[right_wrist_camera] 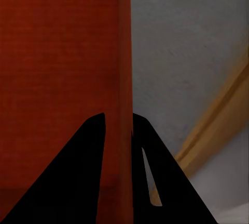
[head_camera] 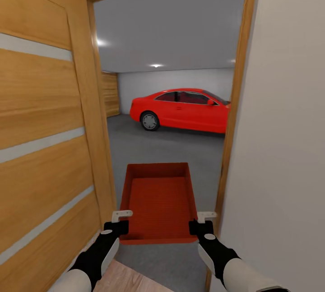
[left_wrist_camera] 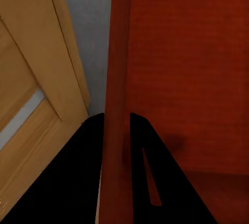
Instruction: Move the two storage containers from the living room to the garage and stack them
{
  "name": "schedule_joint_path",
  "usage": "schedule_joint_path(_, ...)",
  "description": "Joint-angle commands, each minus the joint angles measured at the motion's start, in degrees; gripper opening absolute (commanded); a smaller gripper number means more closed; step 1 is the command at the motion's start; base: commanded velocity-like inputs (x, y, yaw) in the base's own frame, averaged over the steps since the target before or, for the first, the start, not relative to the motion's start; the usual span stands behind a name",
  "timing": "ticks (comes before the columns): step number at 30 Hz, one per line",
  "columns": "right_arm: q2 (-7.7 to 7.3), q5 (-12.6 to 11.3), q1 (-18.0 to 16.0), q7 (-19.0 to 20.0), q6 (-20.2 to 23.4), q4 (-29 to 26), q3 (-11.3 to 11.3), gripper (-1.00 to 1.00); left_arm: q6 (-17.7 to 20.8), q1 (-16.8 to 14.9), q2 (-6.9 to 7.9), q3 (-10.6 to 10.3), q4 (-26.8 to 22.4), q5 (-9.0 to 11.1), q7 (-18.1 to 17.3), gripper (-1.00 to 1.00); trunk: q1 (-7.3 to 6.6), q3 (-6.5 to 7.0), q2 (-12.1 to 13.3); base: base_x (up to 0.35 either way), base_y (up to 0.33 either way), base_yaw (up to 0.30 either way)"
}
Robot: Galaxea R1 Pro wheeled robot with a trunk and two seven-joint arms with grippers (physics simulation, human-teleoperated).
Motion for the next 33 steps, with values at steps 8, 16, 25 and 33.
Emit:
schedule_joint_path(8, -0.03, -0.95, -0.07, -5.36, -0.23, 0.16, -3.02, -1.0, -2.07, -0.02, 0.11, 0.47, -0.29, -0.77, 1.42, -1.0, 0.03, -0.08, -0.06, 0.215, 0.244, -0.012)
schedule_joint_path(16, -0.02, -0.96, -0.07, -5.36, -0.27, 0.16, -3.02, -1.0, -2.08, -0.02, 0.08, 0.47, -0.29, -0.75, 1.42, -1.0, 0.03, -0.08, -0.06, 0.215, 0.244, -0.104)
schedule_joint_path(25, -0.02, -0.96, -0.07, -5.36, -0.23, 0.16, -3.02, -1.0, -2.06, -0.02, 0.09, 0.47, -0.26, -0.75, 1.38, -1.0, 0.03, -0.08, -0.06, 0.215, 0.244, -0.281)
schedule_joint_path(33, -0.03, -0.96, -0.07, -5.36, -0.23, 0.16, -3.02, -1.0, -2.07, -0.02, 0.09, 0.47, -0.2, -0.75, 1.38, -1.0, 0.03, -0.08, -0.06, 0.215, 0.244, -0.287)
